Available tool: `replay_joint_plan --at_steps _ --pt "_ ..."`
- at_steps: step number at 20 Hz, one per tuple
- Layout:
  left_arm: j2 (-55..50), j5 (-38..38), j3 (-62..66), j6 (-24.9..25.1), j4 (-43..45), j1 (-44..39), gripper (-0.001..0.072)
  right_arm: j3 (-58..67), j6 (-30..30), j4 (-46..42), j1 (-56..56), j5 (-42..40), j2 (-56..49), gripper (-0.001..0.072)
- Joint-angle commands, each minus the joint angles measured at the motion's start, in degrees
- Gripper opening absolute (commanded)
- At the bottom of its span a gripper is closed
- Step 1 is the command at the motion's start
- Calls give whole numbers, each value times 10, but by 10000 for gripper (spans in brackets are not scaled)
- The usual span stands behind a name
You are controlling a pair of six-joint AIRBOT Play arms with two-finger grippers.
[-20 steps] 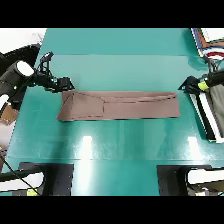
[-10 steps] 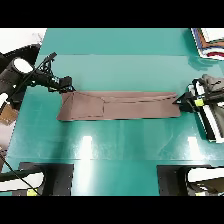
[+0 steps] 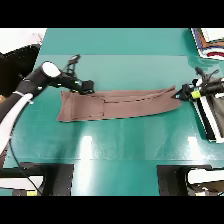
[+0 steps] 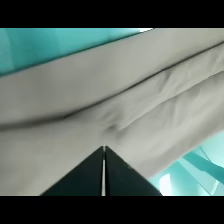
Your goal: Fold the shirts.
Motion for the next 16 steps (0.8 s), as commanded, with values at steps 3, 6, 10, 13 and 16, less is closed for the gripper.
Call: replay_joint_plan --at_steps 3,6,10,13,16 --pt "-133 24 113 -20 -20 -105 23 133 32 63 92 29 77 13" --pt "-190 10 161 -36 -21 -133 23 201 44 107 156 23 83 13" --pt "-208 3 166 -45 -19 -140 23 257 49 108 226 -2 82 13" --pt "-208 1 166 -45 -8 -140 23 276 48 108 266 -16 76 13" --pt "-186 -16 166 -45 -2 -116 23 299 45 108 311 -19 50 13"
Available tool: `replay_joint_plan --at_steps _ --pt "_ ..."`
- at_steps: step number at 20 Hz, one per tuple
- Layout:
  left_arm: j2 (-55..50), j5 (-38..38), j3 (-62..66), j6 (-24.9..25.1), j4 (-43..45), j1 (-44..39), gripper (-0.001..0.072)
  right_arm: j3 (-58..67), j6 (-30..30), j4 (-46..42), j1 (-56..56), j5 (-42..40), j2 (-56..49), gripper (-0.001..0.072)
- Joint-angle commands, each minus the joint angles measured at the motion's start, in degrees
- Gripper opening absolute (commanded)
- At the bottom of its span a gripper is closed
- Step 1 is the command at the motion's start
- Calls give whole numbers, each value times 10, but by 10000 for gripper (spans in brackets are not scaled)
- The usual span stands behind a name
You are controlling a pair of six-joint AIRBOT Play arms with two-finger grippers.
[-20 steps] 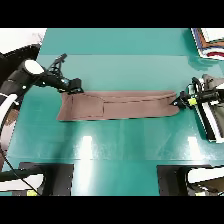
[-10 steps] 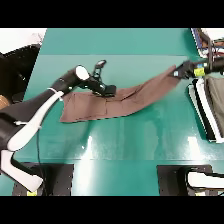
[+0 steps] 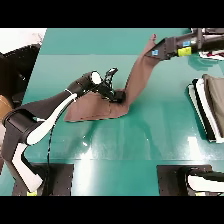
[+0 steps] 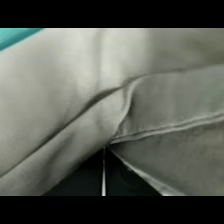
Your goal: Fold the shirts.
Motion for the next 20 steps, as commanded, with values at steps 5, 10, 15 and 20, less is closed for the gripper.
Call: replay_joint_plan --at_steps 5,10,15,20 --pt "160 -95 3 -2 144 151 24 89 -11 3 161 -34 -99 13" --pt "323 -134 3 3 220 326 24 174 -26 1 310 -114 -238 25" --pt "377 -163 2 13 220 407 25 137 -63 -14 347 -97 -275 570" --pt "376 -182 2 13 205 409 25 128 -4 -152 256 28 -245 490"
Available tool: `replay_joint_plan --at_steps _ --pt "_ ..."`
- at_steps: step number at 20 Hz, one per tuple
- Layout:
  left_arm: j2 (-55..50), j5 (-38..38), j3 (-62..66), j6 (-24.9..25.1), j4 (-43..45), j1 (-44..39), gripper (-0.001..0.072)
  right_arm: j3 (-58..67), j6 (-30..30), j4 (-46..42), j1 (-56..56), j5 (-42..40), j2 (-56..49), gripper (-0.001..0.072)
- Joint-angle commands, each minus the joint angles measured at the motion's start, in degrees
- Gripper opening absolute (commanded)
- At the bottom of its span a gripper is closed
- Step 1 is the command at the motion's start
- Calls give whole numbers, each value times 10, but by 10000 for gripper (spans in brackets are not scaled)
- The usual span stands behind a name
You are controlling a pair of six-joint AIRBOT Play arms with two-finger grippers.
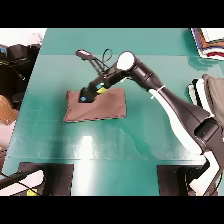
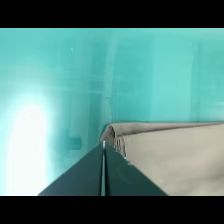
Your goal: Fold the shirts.
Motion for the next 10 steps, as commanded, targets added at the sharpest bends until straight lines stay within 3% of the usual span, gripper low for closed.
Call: replay_joint_plan --at_steps 1,5,8,9,10 --pt "7 -19 0 2 -8 10 24 -31 35 -71 -65 72 21 490" --pt "7 -27 0 2 -12 10 24 -228 61 -70 -182 17 104 489" --pt "7 -24 -3 2 -27 10 24 -397 93 -42 -257 -80 166 508" --pt "7 -18 -7 2 -37 10 25 -442 92 -5 -275 -108 176 619" --pt "7 -11 -13 2 -39 9 24 -471 86 26 -287 -122 177 657"
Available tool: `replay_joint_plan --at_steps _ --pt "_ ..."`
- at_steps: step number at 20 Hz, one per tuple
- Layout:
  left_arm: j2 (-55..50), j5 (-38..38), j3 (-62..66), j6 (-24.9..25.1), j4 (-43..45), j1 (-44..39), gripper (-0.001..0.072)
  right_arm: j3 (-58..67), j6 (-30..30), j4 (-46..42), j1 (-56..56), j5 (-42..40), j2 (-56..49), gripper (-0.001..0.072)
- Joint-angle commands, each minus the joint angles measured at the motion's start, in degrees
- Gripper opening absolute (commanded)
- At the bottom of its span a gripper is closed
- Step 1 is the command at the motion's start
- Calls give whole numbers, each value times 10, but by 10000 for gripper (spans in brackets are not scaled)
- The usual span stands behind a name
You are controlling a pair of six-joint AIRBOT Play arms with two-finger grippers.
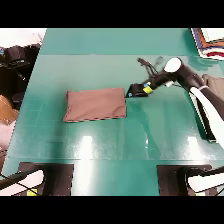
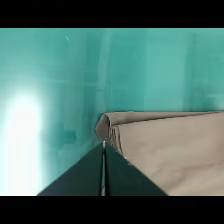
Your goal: Fold the shirts.
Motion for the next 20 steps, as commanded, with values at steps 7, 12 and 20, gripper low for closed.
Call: replay_joint_plan --at_steps 7,12,20 --pt "-1 21 -27 0 -32 -2 25 -115 -72 222 6 -99 -59 621" --pt "-1 20 -27 2 -37 -2 25 3 -71 222 86 -94 -139 332" --pt "-1 11 -27 15 -47 -52 23 55 -49 148 7 -124 -61 14"
